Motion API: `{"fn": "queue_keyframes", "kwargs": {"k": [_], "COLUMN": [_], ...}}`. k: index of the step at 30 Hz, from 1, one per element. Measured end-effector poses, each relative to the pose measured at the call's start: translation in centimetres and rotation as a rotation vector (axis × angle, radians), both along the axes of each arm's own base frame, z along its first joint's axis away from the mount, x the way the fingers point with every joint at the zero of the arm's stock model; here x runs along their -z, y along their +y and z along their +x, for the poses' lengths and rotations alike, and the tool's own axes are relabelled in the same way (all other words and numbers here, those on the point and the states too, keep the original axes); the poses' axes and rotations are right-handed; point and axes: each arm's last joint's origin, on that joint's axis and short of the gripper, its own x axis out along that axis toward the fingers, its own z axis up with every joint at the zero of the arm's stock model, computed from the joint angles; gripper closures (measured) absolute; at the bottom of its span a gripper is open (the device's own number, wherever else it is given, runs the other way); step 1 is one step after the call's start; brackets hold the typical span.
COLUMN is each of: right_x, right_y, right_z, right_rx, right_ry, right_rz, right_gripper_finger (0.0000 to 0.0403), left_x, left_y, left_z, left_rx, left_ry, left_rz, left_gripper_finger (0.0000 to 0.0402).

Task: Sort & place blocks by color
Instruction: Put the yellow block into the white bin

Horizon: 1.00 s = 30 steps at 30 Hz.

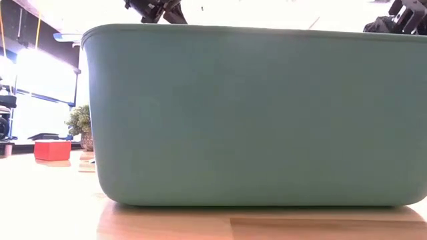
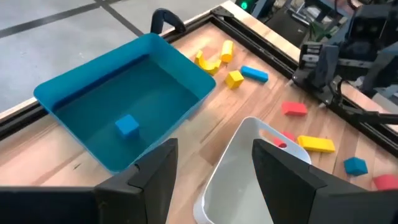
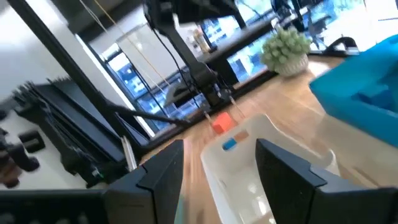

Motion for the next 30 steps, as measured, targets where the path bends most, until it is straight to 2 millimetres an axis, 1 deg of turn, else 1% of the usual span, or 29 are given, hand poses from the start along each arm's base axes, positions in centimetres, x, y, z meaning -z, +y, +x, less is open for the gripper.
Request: {"fn": "queue_keyframes", "kwargs": {"k": [4, 8, 12, 14, 18, 22, 25, 27, 30], "right_x": [-1.2, -2.5, -4.8, -6.2, -9.6, -12.6, -14.1, -14.8, -15.7], "right_y": [-0.2, -0.5, -0.7, -0.8, -0.9, -1.2, -1.4, -1.5, -1.7], "right_z": [-0.1, -0.5, -1.0, -1.3, -2.1, -2.5, -2.4, -2.1, -1.2], "right_rx": [0.05, 0.189, 0.294, 0.337, 0.433, 0.508, 0.563, 0.597, 0.593], "right_ry": [-0.121, -0.24, -0.281, -0.263, -0.154, 0.055, 0.254, 0.375, 0.489], "right_rz": [-0.002, 0.012, -0.053, -0.1, -0.198, -0.287, -0.316, -0.309, -0.287], "right_gripper_finger": [0.0214, 0.0214, 0.0214, 0.0214, 0.0214, 0.0214, 0.0214, 0.0214, 0.0214], "left_x": [0.0, 0.0, 0.0, 0.0, 0.0, -0.1, -0.3, -0.3, -0.3], "left_y": [-0.7, -0.8, -0.7, -0.5, 0.1, 0.5, 0.7, 0.7, 0.9], "left_z": [0.2, 0.3, 0.2, 0.2, 0.0, -0.2, -0.5, -0.5, -0.6], "left_rx": [-0.008, -0.006, -0.012, -0.02, -0.041, -0.035, -0.023, -0.019, -0.004], "left_ry": [0.001, 0.002, 0.002, 0.002, 0.002, 0.014, 0.021, 0.025, 0.042], "left_rz": [0.015, 0.02, 0.02, 0.02, 0.021, 0.039, 0.065, 0.074, 0.097], "left_gripper_finger": [0.0206, 0.0206, 0.0206, 0.0206, 0.0206, 0.0206, 0.0206, 0.0206, 0.0206]}}
